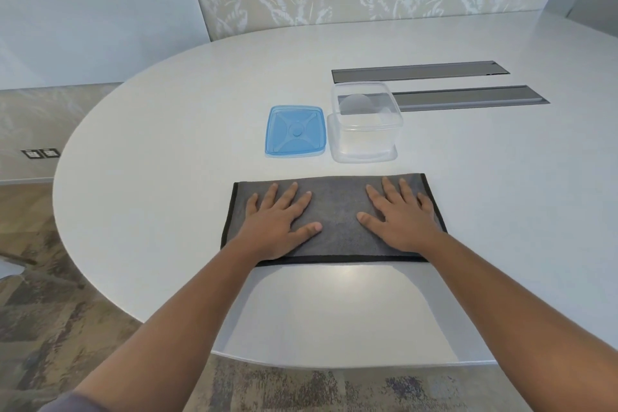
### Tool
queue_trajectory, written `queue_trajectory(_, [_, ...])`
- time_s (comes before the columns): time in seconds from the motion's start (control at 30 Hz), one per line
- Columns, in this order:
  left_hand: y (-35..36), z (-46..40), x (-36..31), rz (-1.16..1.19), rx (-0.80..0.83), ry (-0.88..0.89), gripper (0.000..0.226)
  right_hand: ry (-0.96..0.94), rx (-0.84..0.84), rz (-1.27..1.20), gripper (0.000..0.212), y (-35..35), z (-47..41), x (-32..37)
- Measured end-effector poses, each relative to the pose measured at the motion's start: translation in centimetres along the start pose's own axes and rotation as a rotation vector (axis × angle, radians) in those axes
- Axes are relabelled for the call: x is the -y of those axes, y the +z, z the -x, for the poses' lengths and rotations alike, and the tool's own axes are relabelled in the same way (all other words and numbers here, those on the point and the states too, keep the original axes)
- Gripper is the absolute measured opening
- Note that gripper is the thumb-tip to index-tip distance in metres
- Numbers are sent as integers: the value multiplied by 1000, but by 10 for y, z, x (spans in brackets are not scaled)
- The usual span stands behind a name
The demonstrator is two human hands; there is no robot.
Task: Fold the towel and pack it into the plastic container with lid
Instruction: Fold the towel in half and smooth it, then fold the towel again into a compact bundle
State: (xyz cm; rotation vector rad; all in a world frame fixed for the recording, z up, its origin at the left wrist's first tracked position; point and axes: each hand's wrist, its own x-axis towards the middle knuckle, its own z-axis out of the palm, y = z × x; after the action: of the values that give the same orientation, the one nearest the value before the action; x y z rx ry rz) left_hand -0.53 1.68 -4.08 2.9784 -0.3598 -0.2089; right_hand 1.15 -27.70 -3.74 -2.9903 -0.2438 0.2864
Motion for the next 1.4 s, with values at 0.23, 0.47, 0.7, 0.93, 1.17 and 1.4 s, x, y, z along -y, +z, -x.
queue_trajectory(0.23, [-16, -8, -11, 63, -33, 1, 94, 38, -43, 24, 89, -2, 3, 4])
queue_trajectory(0.47, [6, -26, -61, 41, -108, 138, 60, -156, -110, 6, 60, 7, -7, 39])
queue_trajectory(0.7, [0, -30, -35, 3, 5, 61, 89, 68, -75, -19, 95, 1, -8, 9])
queue_trajectory(0.93, [-2, -14, 19, -23, -47, -62, 87, 154, -104, -45, 102, -3, -5, -15])
queue_trajectory(1.17, [-4, 0, 35, -33, -70, -110, 106, 164, -83, 10, 106, -6, -4, -9])
queue_trajectory(1.4, [-5, -1, 30, -19, -40, -162, 117, -90, -178, -228, 87, -12, -11, 56])
